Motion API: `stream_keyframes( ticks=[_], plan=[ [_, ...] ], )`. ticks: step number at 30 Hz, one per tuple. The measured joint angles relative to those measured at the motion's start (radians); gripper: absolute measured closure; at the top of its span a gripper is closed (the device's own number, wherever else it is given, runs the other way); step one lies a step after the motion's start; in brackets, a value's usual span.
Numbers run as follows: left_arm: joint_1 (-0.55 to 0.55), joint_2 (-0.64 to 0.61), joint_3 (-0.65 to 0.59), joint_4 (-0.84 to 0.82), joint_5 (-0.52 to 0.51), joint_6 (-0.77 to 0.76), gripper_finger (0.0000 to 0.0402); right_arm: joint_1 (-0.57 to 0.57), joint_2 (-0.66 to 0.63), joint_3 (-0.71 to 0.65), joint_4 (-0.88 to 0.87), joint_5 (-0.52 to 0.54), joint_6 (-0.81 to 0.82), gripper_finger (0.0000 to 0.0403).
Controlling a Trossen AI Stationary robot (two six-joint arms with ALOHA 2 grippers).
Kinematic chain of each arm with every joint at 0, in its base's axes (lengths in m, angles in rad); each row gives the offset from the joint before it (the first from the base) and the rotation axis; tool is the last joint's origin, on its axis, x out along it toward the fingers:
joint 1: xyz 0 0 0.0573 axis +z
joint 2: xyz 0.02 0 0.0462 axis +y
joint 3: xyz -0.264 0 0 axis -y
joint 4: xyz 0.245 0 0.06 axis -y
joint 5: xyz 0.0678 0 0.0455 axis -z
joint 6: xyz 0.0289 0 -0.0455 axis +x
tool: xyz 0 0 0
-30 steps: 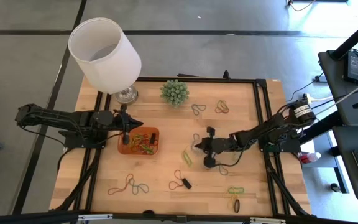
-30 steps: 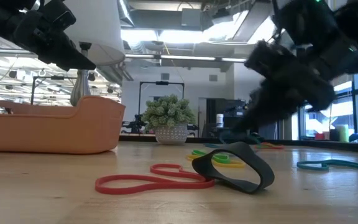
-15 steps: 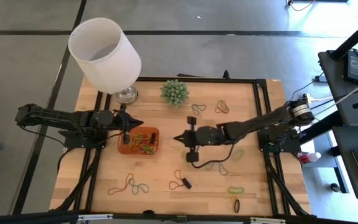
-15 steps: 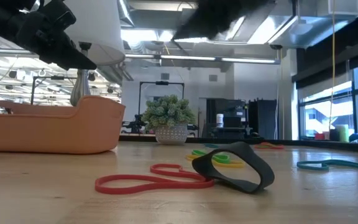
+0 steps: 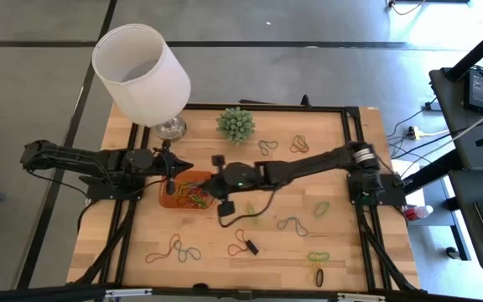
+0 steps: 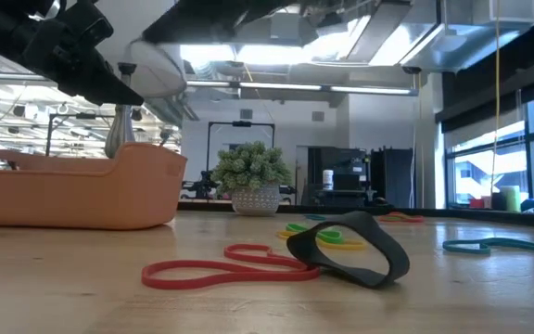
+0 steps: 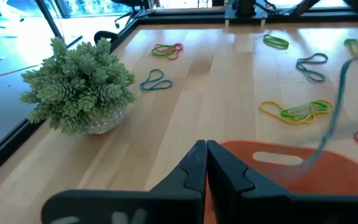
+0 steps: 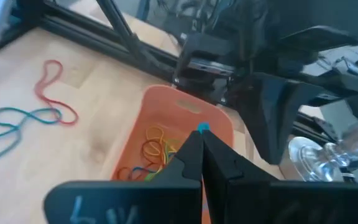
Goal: Pick and place rubber bands into bin
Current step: Put the blue rubber band into the orange bin
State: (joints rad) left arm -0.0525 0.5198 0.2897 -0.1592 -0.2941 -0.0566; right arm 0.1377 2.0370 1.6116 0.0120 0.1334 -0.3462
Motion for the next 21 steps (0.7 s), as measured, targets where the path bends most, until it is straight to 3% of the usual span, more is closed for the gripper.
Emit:
stream_keyframes(
  ticks=[11, 16, 21],
  plan=[
    [0.000, 0.000, 0.000, -0.002, 0.006, 0.000, 0.0394, -0.046, 0.242, 0.162, -0.087, -0.058, 0.027, 0.0403],
    [0.000, 0.000, 0.000, -0.002, 0.006, 0.000, 0.0397, -0.046, 0.279, 0.169, -0.112, -0.060, 0.085, 0.0400],
    [0.000, 0.000, 0.000, -0.002, 0.006, -0.003, 0.0398, -0.047, 0.271, 0.169, -0.149, -0.060, 0.115, 0.0368]
  ],
)
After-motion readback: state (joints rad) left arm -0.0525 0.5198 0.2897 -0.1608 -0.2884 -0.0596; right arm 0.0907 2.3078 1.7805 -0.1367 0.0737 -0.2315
